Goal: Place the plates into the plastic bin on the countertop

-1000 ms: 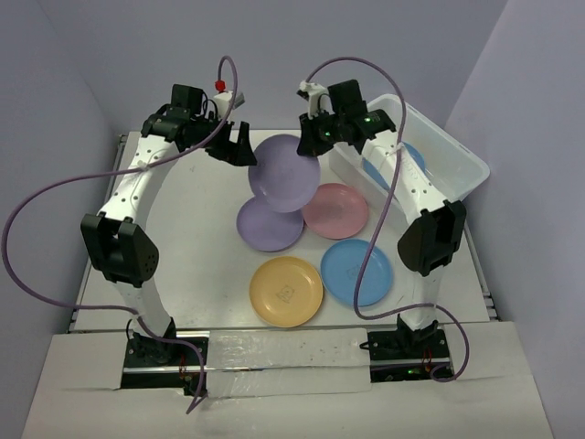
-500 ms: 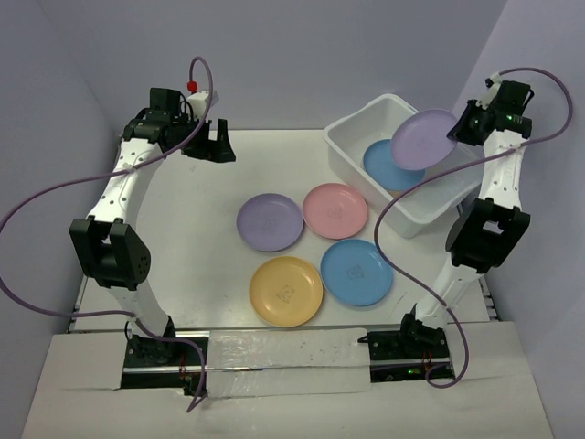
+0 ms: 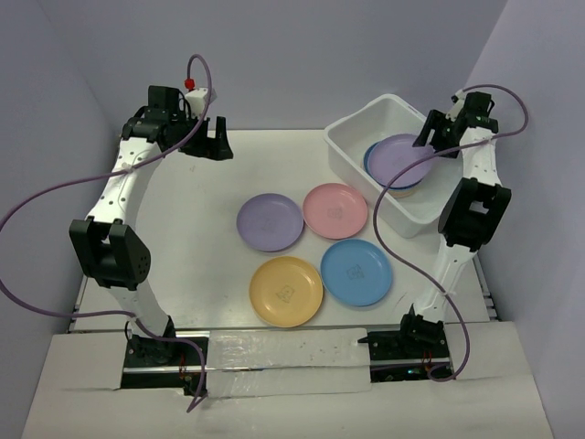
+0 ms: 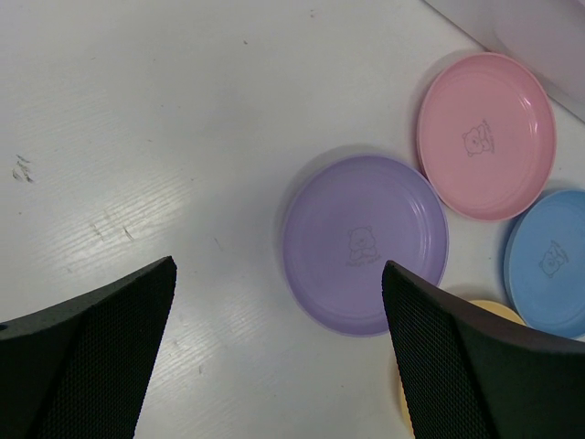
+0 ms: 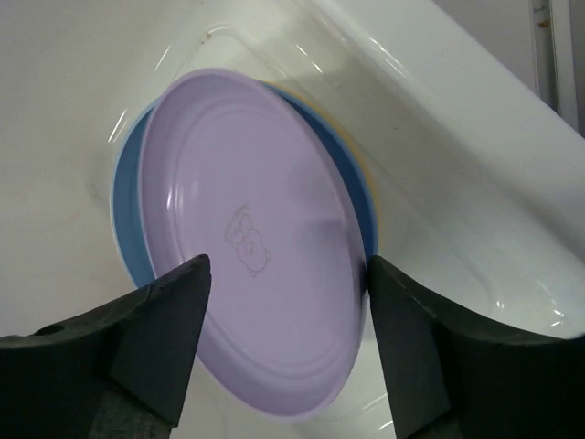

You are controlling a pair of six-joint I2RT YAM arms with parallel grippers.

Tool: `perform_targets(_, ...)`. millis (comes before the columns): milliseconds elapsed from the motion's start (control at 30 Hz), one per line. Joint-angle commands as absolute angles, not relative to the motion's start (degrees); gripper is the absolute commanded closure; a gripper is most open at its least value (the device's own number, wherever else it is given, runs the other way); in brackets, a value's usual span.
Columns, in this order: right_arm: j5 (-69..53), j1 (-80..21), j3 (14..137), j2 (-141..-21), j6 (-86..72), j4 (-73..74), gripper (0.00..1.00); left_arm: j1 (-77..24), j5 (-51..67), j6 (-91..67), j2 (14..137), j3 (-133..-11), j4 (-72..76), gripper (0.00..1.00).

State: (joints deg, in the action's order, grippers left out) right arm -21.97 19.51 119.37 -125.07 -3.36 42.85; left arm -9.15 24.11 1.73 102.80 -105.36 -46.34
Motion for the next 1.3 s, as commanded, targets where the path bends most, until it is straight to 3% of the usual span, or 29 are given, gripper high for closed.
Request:
perform_targets(0,-22.7,18.5,124.0,-123.2,-3.0,42.2,0.05,-8.8,22.6,1.9,101.2,-105.7,-46.0,0.01)
perform_targets(133,-24.6,15.5,124.5,-119.1,-0.9,42.5,0.04,-8.8,22.9,1.8,100.8,-104.4,-45.4,0.01)
perform_targets(400,-33.0,-6.2,124.3,-112.7,19.7,50.9,0.03,-7.6,31.6,6.7,101.2,-104.5,-47.6,0.01)
perform_targets(600,-32.1,-18.3,132.3,-122.6,24.2,58.0,0.16,-7.2,36.5,8.4,99.1,-101.2,-47.9,0.01)
perform_targets(867,-30.0,-25.2,131.0,-131.3,25.9,56.1,0.31,-6.3,37.1,7.8,97.6,-99.0,-46.9,0.01)
perform_targets(1267,-29.3,-27.9,129.2,-139.2,23.5,51.9,0.37,-5.3,34.4,6.2,94.7,-94.4,-45.1,0.01)
